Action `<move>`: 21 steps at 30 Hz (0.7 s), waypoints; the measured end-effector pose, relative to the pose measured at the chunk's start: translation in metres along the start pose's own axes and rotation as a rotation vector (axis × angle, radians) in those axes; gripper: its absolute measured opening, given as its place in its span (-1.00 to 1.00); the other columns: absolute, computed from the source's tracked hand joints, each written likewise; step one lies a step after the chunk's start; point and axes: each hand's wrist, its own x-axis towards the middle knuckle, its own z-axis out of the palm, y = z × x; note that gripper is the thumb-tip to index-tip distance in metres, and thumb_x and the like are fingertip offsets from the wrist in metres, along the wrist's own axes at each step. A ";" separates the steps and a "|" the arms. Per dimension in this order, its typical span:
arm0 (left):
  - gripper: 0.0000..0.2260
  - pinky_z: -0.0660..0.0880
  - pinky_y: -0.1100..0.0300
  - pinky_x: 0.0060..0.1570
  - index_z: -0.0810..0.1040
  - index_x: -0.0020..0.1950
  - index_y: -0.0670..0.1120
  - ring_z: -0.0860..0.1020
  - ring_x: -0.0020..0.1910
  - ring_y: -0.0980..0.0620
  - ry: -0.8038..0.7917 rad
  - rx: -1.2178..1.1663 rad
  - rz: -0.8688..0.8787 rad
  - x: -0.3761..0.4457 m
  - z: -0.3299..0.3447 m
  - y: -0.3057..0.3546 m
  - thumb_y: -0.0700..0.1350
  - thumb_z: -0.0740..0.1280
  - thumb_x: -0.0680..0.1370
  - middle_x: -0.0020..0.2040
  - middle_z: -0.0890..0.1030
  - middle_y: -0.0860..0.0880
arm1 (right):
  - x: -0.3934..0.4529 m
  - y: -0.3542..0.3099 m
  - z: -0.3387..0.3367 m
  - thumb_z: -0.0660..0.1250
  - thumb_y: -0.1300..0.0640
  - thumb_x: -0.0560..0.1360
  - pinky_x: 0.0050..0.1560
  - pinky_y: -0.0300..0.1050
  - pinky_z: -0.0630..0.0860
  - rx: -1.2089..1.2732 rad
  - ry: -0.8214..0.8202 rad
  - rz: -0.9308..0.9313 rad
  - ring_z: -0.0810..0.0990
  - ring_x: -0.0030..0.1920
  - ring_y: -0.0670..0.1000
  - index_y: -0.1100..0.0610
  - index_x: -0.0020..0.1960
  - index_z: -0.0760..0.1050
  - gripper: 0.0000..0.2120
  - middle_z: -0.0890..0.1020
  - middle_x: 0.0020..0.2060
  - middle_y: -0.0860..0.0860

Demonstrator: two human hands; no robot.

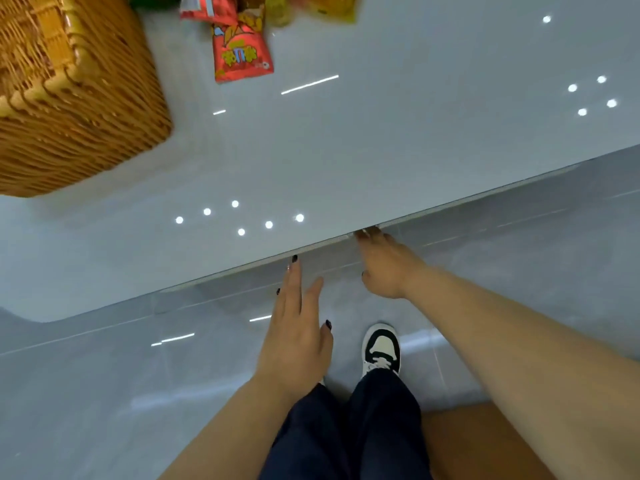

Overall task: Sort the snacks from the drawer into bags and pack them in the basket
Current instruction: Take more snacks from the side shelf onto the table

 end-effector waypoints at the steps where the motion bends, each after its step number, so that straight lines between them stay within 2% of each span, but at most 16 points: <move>1: -0.44 0.21 -0.16 0.47 0.25 0.51 -0.19 0.00 0.57 -0.16 -0.003 -0.001 -0.010 -0.003 0.002 -0.002 -0.24 0.33 0.54 0.60 -0.06 -0.19 | 0.005 0.001 0.001 0.23 0.15 0.55 0.46 0.06 0.20 0.032 -0.027 0.017 0.08 0.52 0.18 0.14 0.57 -0.23 -0.20 -0.11 0.56 0.12; 4: -0.46 0.11 0.16 0.49 0.19 0.54 -0.12 -0.05 0.57 0.03 0.032 -0.092 -0.043 -0.009 -0.002 -0.009 -0.22 0.29 0.59 0.60 -0.14 -0.03 | 0.014 0.003 0.005 0.27 0.12 0.53 0.45 -0.05 0.19 0.069 -0.099 0.067 0.11 0.53 0.15 0.13 0.56 -0.33 -0.12 -0.23 0.56 0.05; 6: -0.49 0.10 0.43 0.35 0.22 0.53 -0.05 0.00 0.51 0.21 0.071 -0.151 -0.036 -0.011 -0.008 -0.012 -0.22 0.27 0.60 0.58 -0.09 0.08 | 0.016 0.004 0.006 0.30 0.10 0.50 0.40 -0.09 0.28 0.046 -0.122 0.071 0.18 0.50 0.14 0.10 0.55 -0.36 -0.07 -0.28 0.55 0.00; 7: -0.50 0.10 0.49 0.30 0.23 0.52 -0.03 0.02 0.48 0.26 0.076 -0.159 -0.023 -0.012 -0.011 -0.012 -0.22 0.27 0.60 0.58 -0.05 0.10 | 0.015 0.004 0.007 0.31 0.10 0.49 0.36 -0.10 0.33 0.035 -0.140 0.075 0.22 0.49 0.13 0.08 0.54 -0.37 -0.05 -0.31 0.54 -0.03; 10: -0.50 0.21 0.35 0.27 0.23 0.52 -0.03 0.09 0.50 0.20 0.059 -0.147 -0.021 -0.011 -0.016 -0.014 -0.21 0.27 0.60 0.59 0.00 0.08 | 0.014 0.004 0.007 0.34 0.10 0.47 0.24 -0.10 0.44 0.011 -0.177 0.093 0.29 0.45 0.15 0.06 0.53 -0.43 0.01 -0.35 0.52 -0.07; 12: -0.50 0.18 0.32 0.30 0.23 0.52 -0.06 0.09 0.54 0.09 0.048 -0.132 -0.036 -0.007 -0.018 -0.015 -0.23 0.26 0.60 0.59 0.02 0.02 | 0.011 0.005 0.012 0.37 0.09 0.46 0.21 -0.09 0.45 0.035 -0.175 0.104 0.30 0.44 0.15 0.04 0.52 -0.44 0.05 -0.35 0.52 -0.08; 14: -0.51 0.09 0.38 0.34 0.24 0.52 -0.09 0.06 0.55 0.05 0.051 -0.132 -0.056 -0.003 -0.020 -0.015 -0.28 0.23 0.60 0.59 0.05 -0.02 | 0.003 0.005 0.020 0.35 0.11 0.46 0.10 -0.11 0.46 0.029 -0.173 0.105 0.34 0.41 0.17 0.05 0.53 -0.43 0.03 -0.35 0.52 -0.08; 16: -0.54 -0.01 0.53 0.31 0.29 0.49 -0.08 0.08 0.53 0.08 0.079 -0.162 -0.083 0.001 -0.025 -0.012 -0.32 0.20 0.60 0.57 0.12 -0.01 | -0.009 0.002 0.029 0.32 0.15 0.48 0.04 -0.12 0.45 0.007 -0.191 0.114 0.37 0.37 0.19 0.09 0.53 -0.42 -0.01 -0.34 0.53 -0.04; 18: -0.57 0.01 0.50 0.33 0.35 0.46 -0.08 0.16 0.51 0.06 0.120 -0.176 -0.107 0.004 -0.029 -0.010 -0.31 0.21 0.60 0.52 0.23 -0.02 | -0.024 -0.005 0.034 0.29 0.15 0.52 0.10 -0.06 0.45 0.000 -0.150 0.113 0.40 0.34 0.20 0.14 0.56 -0.28 -0.12 -0.15 0.57 0.05; 19: -0.60 0.07 0.41 0.37 0.37 0.45 -0.09 0.21 0.49 0.03 0.135 -0.163 -0.122 0.006 -0.029 -0.010 -0.29 0.23 0.60 0.50 0.28 -0.03 | -0.033 -0.009 0.036 0.27 0.15 0.54 0.14 -0.02 0.46 0.017 -0.070 0.075 0.43 0.31 0.19 0.16 0.57 -0.11 -0.24 0.07 0.54 0.11; 21: -0.62 0.19 0.25 0.39 0.39 0.44 -0.10 0.30 0.44 -0.03 0.129 -0.117 -0.181 0.008 -0.027 -0.010 -0.20 0.27 0.61 0.44 0.38 -0.06 | -0.054 -0.021 0.034 0.24 0.19 0.57 0.07 0.01 0.51 0.066 0.291 -0.112 0.53 0.17 0.16 0.19 0.42 0.35 -0.58 0.50 0.27 0.14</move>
